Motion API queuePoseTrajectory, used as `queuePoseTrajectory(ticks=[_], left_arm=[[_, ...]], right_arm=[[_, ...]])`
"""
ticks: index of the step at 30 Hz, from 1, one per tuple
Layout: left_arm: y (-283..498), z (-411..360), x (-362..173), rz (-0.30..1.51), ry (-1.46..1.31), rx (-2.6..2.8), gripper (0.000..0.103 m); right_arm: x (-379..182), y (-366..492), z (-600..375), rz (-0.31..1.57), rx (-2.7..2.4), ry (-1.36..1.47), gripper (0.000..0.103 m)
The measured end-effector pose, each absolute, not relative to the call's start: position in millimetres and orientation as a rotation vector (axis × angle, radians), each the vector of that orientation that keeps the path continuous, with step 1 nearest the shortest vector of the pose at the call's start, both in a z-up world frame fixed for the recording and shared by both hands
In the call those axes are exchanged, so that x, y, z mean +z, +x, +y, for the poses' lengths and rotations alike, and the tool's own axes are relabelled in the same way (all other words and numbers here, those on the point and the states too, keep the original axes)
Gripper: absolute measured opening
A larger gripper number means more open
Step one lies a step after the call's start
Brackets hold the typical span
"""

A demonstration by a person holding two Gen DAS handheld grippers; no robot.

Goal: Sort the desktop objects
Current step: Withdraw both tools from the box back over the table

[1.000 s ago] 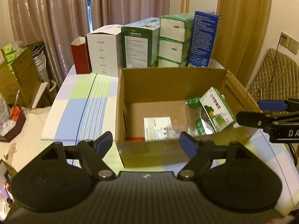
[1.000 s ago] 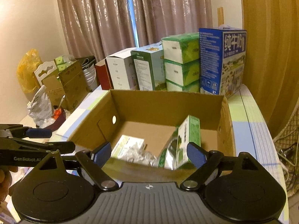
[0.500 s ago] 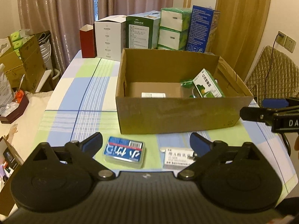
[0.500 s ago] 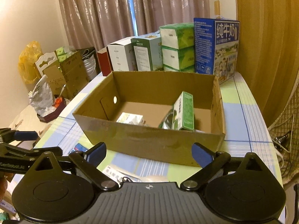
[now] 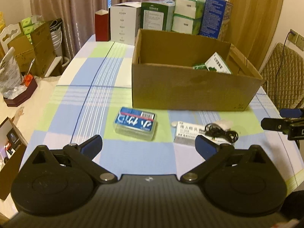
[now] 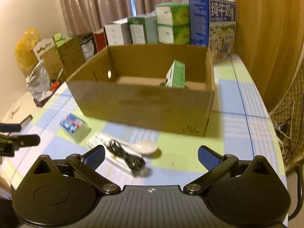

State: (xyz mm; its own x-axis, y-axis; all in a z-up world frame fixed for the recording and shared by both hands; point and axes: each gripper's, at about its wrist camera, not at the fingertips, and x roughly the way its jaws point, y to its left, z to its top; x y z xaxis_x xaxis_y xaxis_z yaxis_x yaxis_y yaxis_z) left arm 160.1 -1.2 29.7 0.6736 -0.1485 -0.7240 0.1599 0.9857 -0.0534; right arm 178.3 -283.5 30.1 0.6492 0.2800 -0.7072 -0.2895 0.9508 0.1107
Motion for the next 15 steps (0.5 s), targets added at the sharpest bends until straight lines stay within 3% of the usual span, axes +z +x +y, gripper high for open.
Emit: queuePoseTrajectory(ticks=[10, 15], left_arm=[[159.2, -5.2, 6.7, 0.841, 0.033, -0.185, 0.102], [164.5, -8.2, -4.3, 0.857, 0.043, -0.19, 0.102]], right_arm=[[6.9, 168.8, -257.8, 0.77, 0.477, -0.16, 0.1], [-9.7, 179.3, -245.3, 0.79, 0.535, -0.197, 0.08]])
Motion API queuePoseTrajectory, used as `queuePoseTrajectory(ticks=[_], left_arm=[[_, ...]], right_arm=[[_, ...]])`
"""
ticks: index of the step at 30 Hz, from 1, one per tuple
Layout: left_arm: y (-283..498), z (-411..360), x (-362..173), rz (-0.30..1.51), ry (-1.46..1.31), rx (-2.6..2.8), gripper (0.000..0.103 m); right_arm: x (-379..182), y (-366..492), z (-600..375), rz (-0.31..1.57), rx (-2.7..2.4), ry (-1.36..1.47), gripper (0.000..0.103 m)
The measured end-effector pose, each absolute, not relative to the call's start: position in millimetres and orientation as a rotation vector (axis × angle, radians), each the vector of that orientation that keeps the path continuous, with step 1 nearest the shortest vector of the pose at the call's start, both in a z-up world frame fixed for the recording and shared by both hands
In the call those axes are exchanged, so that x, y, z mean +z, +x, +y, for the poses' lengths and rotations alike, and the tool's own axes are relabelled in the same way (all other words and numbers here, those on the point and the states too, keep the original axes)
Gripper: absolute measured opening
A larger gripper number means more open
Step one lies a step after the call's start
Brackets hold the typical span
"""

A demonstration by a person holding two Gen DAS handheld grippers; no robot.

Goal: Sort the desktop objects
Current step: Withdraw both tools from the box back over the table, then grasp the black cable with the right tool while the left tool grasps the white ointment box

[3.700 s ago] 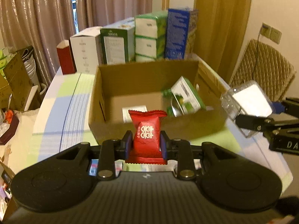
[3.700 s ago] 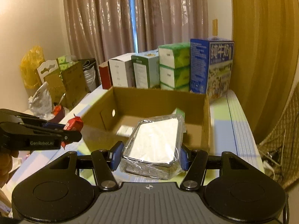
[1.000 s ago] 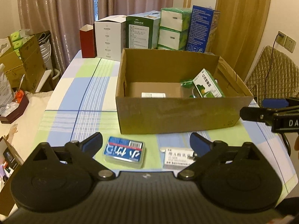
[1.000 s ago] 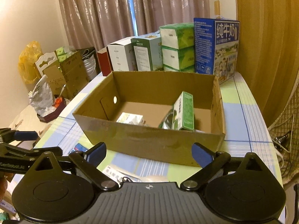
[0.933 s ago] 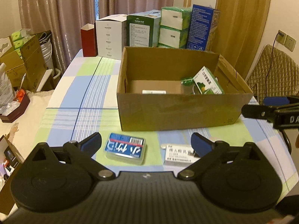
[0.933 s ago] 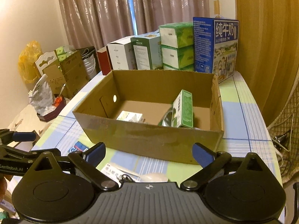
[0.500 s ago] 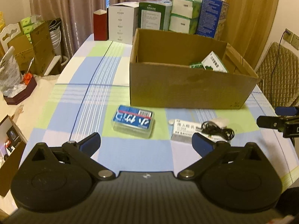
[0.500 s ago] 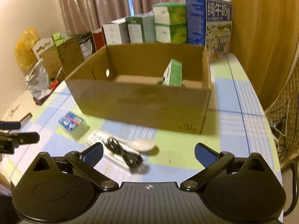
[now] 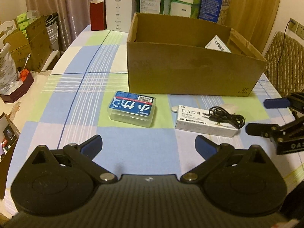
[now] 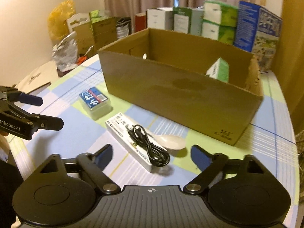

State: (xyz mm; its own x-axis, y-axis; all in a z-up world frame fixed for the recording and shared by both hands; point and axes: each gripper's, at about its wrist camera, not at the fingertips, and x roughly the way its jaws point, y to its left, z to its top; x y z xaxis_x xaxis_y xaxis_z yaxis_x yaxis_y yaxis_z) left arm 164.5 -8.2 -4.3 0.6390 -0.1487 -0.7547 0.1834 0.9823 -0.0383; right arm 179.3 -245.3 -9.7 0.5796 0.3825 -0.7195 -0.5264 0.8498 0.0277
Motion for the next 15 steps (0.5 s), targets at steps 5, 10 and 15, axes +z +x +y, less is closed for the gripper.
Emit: queuePoseTrajectory(ticks=[5, 10, 15], left_arm=[[172.8, -15.7, -13.5, 0.867, 0.063, -0.21, 0.102], [183.5, -21.8, -24.6, 0.885, 0.062, -0.224, 0.102], [190.9, -26.4, -34.4, 0.903, 0.059, -0.239, 0.102]], right_arm=[[-22.2, 194.6, -239.6, 0.804, 0.56, -0.225, 0.06], [-35.7, 210.5, -230.5, 0.815, 0.607, -0.285, 0.043], [-46.0, 226.8, -231.6, 0.84, 0.636, -0.282, 0.026]])
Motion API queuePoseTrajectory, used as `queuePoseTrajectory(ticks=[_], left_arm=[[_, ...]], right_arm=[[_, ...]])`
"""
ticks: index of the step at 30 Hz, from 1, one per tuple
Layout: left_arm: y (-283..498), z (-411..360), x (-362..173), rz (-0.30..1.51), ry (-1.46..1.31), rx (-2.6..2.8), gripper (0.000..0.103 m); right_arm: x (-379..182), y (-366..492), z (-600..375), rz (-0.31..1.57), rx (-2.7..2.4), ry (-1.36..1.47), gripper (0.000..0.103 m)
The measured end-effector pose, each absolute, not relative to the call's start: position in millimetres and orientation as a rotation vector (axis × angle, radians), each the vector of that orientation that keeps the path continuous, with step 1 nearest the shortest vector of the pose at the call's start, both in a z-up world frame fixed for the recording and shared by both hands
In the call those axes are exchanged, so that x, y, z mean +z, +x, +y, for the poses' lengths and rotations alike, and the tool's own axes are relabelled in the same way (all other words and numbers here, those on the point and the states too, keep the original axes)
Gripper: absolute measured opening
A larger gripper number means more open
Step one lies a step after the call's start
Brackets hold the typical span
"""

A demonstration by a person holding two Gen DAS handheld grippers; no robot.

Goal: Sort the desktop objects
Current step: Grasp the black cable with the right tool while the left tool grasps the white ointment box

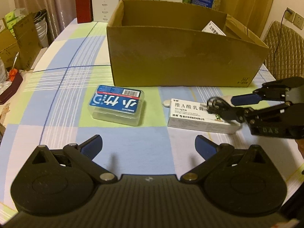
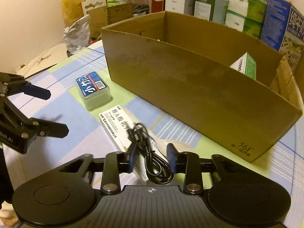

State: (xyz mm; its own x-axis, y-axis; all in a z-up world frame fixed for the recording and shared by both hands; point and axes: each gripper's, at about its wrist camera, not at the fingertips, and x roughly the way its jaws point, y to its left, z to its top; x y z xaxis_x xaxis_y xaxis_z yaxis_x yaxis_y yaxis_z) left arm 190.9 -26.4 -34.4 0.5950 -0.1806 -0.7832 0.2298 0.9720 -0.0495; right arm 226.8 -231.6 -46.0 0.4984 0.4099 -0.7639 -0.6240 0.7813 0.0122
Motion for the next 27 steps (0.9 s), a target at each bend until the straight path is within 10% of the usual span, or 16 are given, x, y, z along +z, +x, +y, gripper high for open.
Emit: queuePoseTrajectory(ticks=[5, 27], left_arm=[[193.4, -26.1, -41.4, 0.919, 0.048, -0.235, 0.102], [181.9, -59.6, -42.1, 0.913, 0.003, -0.298, 0.099]], right_arm=[[-45.9, 236.3, -236.6, 0.87, 0.656, -0.227, 0.012], [-46.0, 197.7, -271.4, 0.954, 0.513, -0.024, 0.012]])
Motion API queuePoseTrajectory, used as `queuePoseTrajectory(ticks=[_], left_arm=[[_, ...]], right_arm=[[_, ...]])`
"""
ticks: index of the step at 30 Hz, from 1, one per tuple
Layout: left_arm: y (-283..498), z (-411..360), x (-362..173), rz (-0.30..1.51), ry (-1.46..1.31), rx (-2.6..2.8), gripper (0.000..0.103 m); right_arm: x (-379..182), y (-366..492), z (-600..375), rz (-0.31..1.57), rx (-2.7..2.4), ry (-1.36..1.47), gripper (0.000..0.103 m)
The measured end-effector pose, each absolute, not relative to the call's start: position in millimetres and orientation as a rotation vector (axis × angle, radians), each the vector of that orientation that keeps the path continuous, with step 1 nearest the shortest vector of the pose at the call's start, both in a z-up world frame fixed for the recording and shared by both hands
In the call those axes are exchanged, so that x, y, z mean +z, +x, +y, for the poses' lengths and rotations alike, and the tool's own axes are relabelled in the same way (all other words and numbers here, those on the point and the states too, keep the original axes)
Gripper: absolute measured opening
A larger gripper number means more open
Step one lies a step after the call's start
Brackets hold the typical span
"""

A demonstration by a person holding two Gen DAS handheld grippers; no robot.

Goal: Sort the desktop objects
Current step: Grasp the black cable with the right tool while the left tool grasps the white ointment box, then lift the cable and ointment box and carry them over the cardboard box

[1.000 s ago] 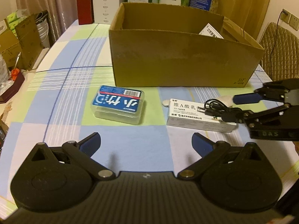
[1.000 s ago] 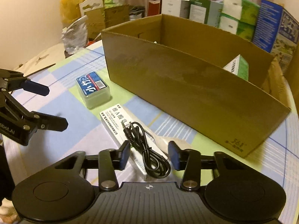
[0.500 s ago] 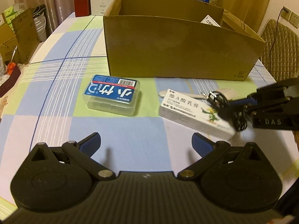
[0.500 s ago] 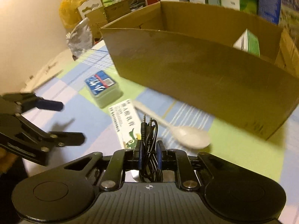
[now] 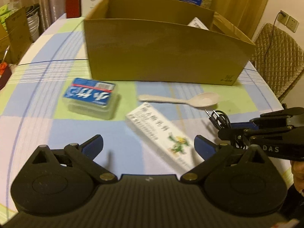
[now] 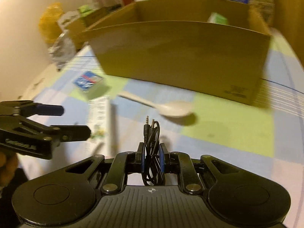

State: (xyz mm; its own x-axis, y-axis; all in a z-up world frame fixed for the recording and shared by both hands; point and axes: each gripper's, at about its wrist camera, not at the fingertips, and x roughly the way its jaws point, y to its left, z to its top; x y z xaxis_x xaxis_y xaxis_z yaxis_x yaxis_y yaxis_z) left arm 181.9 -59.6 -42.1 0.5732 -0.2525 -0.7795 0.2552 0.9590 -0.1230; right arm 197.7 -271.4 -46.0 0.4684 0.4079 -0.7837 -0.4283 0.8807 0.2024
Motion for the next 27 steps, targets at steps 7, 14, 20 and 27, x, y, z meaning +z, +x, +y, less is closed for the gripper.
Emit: queuePoseTrajectory(ticks=[7, 14, 20, 27], left_arm=[[187.5, -101.1, -62.0, 0.914, 0.054, -0.283, 0.081], [179.1, -107.3, -72.0, 0.901, 0.194, -0.326, 0.047], [160.4, -90.1, -69.7, 0.906, 0.261, -0.35, 0.033], [156.9, -84.4, -67.5, 0.887, 0.254, -0.352, 0.044]], right_arm=[[-56.1, 195.6, -296.3, 0.95, 0.429, 0.021, 0.012], [-58.2, 187.6, -298.8, 0.939, 0.429, 0.037, 0.012], [-57.2, 176.2, -284.0, 0.924, 0.451, 0.036, 0.012], [-60.3, 163.9, -268.7, 0.853, 0.434, -0.052, 0.042]])
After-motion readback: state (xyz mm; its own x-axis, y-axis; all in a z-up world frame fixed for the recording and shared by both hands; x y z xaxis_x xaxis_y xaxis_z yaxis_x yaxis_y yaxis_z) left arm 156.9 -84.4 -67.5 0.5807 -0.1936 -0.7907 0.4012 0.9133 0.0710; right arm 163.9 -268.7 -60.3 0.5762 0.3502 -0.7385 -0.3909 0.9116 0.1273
